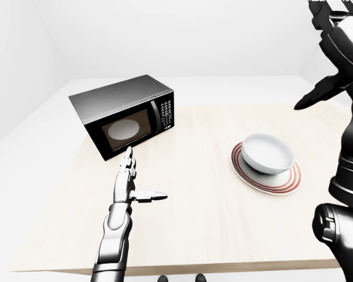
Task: Pick up the white bowl and put it on the plate.
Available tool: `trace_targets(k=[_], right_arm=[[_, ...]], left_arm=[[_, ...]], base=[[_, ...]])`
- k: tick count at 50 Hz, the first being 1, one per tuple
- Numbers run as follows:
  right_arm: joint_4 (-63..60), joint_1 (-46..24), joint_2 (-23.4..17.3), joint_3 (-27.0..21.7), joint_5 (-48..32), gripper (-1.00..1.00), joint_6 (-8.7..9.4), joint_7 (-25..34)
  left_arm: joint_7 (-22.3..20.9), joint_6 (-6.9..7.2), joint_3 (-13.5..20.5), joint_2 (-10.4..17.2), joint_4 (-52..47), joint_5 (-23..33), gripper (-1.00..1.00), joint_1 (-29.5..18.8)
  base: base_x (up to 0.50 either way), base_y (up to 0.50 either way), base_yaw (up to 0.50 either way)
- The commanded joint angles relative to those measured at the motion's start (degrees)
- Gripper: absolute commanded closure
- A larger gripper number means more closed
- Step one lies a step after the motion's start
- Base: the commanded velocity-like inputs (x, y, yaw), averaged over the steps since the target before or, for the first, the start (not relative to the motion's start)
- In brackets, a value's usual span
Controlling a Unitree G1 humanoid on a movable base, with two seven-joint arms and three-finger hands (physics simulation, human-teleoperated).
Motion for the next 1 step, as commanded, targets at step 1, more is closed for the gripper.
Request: trace_targets(k=[1], right_arm=[[-5.09, -12.79, -3.58, 1.12, 2.64, -1.00, 0.00, 5.59]], left_arm=[[-0.05, 0.38, 0.01, 0.00, -0.44, -0.08, -1.00, 0.03]], base=[[0.00, 0.00, 0.00]])
